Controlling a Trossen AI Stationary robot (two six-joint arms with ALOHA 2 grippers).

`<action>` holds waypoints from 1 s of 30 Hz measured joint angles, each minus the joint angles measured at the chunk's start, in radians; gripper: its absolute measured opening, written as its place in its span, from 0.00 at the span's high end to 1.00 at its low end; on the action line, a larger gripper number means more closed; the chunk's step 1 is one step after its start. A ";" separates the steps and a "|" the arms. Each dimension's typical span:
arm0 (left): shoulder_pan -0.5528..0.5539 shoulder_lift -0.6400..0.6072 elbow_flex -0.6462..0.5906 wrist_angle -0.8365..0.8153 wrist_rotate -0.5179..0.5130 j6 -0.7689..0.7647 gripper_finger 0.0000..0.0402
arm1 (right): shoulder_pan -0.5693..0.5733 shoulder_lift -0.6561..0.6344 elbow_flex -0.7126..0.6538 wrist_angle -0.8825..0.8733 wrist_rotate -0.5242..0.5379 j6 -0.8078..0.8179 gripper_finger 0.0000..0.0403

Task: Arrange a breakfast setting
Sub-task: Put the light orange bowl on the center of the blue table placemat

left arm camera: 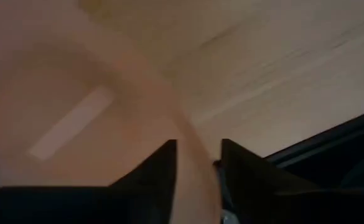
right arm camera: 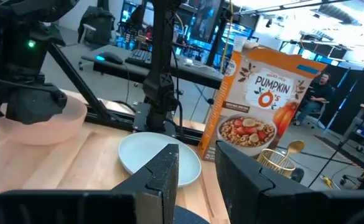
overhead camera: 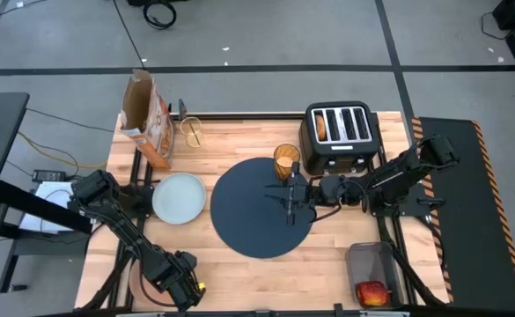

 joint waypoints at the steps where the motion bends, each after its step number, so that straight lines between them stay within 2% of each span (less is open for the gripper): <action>1: 0.002 0.000 0.000 -0.002 0.013 -0.001 0.74 | 0.006 -0.001 0.000 0.000 0.001 -0.006 0.72; 5: 0.008 -0.003 0.002 -0.007 0.035 0.055 0.95 | 0.070 -0.001 0.000 0.000 0.001 -0.072 0.72; 8: 0.013 -0.001 0.027 -0.059 0.068 0.167 0.96 | 0.148 -0.001 0.017 -0.034 0.071 -0.078 0.72; 13: 0.012 0.002 0.219 -0.392 0.035 0.462 0.98 | 0.292 -0.003 0.103 -0.286 0.275 -0.085 0.72; 16: 0.028 -0.001 0.366 -0.597 -0.034 0.703 0.98 | 0.361 -0.003 0.142 -0.354 0.370 -0.060 0.72; 20: 0.063 -0.001 0.486 -0.721 -0.183 1.167 0.98 | 0.441 -0.003 0.158 -0.353 0.457 -0.025 0.72; 23: 0.100 0.000 0.494 -0.739 -0.302 1.515 0.98 | 0.499 -0.003 0.158 -0.362 0.523 0.038 0.72; 25: 0.142 0.000 0.491 -0.727 -0.373 1.674 0.98 | 0.532 -0.003 0.158 -0.386 0.558 0.106 0.72; 30: 0.336 0.000 0.438 -0.669 -0.383 1.950 0.98 | 0.585 -0.003 0.158 -0.471 0.577 0.304 0.72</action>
